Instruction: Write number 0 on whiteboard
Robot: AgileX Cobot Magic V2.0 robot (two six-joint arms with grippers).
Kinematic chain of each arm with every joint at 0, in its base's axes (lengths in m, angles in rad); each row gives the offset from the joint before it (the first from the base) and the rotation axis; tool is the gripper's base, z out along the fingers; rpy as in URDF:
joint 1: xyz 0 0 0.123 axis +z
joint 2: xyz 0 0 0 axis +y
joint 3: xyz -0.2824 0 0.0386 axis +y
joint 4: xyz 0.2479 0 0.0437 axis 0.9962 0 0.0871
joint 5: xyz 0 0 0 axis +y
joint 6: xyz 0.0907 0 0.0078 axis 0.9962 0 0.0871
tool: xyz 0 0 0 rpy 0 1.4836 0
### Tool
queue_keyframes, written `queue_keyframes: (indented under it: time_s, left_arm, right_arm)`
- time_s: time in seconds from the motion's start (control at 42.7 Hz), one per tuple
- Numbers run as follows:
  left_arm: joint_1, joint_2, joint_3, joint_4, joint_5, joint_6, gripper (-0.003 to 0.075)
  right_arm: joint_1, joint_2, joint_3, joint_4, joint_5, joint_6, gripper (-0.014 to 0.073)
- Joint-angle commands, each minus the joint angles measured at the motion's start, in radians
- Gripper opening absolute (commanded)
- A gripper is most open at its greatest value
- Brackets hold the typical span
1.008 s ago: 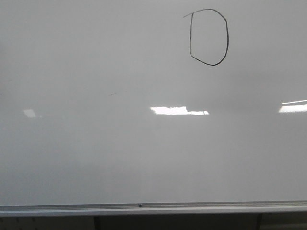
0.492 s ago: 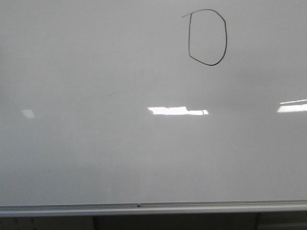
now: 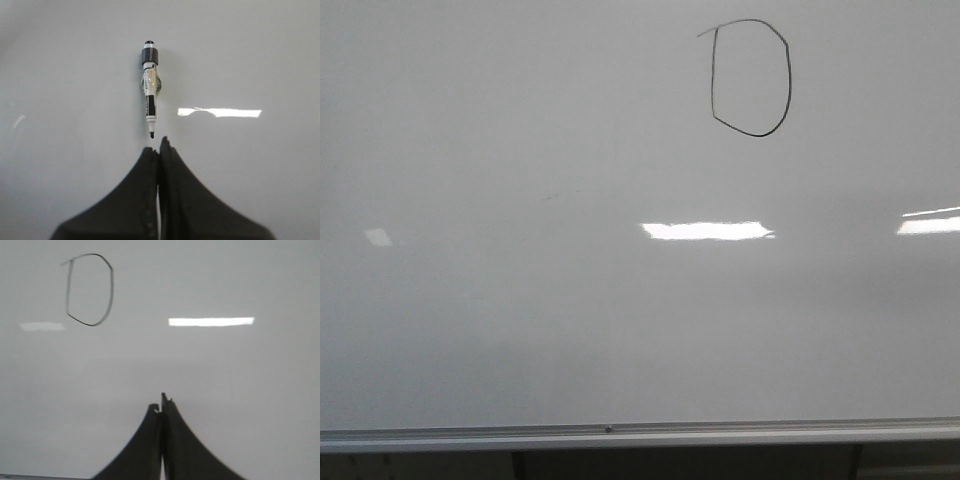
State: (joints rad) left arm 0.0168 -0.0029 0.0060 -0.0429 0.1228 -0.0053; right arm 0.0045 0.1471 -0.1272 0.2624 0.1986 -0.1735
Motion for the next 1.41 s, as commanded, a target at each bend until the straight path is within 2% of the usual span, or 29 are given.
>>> queue_keyframes:
  time_s: [0.0,0.328,1.383]
  left_arm:
    - [0.002,-0.021,0.023,-0.004,-0.076,-0.011,-0.002]
    - [0.002,-0.021,0.023,-0.004,-0.076,-0.011,-0.002]
    - [0.002,-0.019,0.023,-0.004,-0.076,-0.011,-0.002]
  right_arm:
    - [-0.033,-0.041,0.031,-0.115,-0.09,0.053,-0.0069]
    - [-0.033,-0.17,0.158,-0.144,-0.082,0.053,-0.0069]
    - [-0.032,-0.173,0.155,-0.144,-0.052,0.053,-0.0069]
